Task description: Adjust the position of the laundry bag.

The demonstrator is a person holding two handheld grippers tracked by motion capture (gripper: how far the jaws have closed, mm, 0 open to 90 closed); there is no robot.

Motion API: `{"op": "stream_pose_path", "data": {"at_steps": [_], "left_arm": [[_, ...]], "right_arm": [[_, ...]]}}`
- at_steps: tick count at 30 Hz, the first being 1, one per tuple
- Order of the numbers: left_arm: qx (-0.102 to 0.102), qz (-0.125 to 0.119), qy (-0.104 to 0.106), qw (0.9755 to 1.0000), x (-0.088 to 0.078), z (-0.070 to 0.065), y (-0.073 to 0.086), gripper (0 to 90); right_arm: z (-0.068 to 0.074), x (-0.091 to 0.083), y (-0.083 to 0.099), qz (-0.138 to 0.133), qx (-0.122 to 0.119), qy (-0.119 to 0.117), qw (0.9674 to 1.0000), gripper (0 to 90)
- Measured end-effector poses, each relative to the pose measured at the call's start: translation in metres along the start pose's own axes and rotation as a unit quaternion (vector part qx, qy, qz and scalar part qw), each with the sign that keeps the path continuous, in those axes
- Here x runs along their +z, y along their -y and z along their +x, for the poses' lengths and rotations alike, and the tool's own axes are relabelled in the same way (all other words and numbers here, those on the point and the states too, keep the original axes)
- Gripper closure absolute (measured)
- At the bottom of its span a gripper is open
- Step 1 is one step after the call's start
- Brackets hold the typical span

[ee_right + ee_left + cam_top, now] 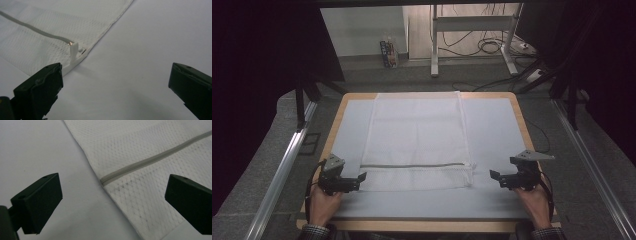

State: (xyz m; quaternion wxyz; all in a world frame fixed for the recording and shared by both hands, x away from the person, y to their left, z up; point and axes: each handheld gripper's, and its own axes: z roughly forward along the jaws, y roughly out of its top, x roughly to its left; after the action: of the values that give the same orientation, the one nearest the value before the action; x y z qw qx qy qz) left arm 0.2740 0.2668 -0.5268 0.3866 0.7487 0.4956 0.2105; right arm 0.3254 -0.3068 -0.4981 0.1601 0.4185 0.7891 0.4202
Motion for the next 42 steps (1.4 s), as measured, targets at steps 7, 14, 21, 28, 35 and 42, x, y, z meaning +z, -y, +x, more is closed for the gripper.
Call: {"op": "stream_pose_path", "data": {"at_steps": [7, 14, 21, 28, 35, 42], "left_arm": [[-0.016, -0.022, 0.007, 0.9996, -0.001, 0.006, 0.002, 0.2], [-0.018, 0.007, 0.021, 0.9996, 0.004, 0.005, 0.001, 1.4], [-0.008, 0.023, 0.012, 0.9996, 0.006, 0.002, -0.001, 2.6], [-0.01, 0.019, 0.029, 0.9993, 0.006, 0.0, -0.007, 1.9], [0.009, 0.037, 0.022, 0.999, 0.013, -0.005, -0.014, 4.2], [0.014, 0.033, 0.017, 0.9992, 0.019, -0.005, -0.02, 7.6]], "right_arm": [[0.006, 0.004, 0.0, 0.013, -0.01, 0.004, 0.9999, 0.0], [0.007, 0.005, -0.001, 0.022, -0.018, 0.008, 0.9996, 0.0], [0.007, 0.007, -0.002, 0.031, -0.026, 0.006, 0.9992, 0.0], [0.01, 0.01, -0.007, 0.029, -0.038, 0.017, 0.9987, 0.6], [0.015, 0.018, -0.012, 0.027, -0.046, 0.026, 0.9983, 0.4], [0.019, 0.025, -0.019, 0.031, -0.042, 0.029, 0.9982, 3.2]]}}
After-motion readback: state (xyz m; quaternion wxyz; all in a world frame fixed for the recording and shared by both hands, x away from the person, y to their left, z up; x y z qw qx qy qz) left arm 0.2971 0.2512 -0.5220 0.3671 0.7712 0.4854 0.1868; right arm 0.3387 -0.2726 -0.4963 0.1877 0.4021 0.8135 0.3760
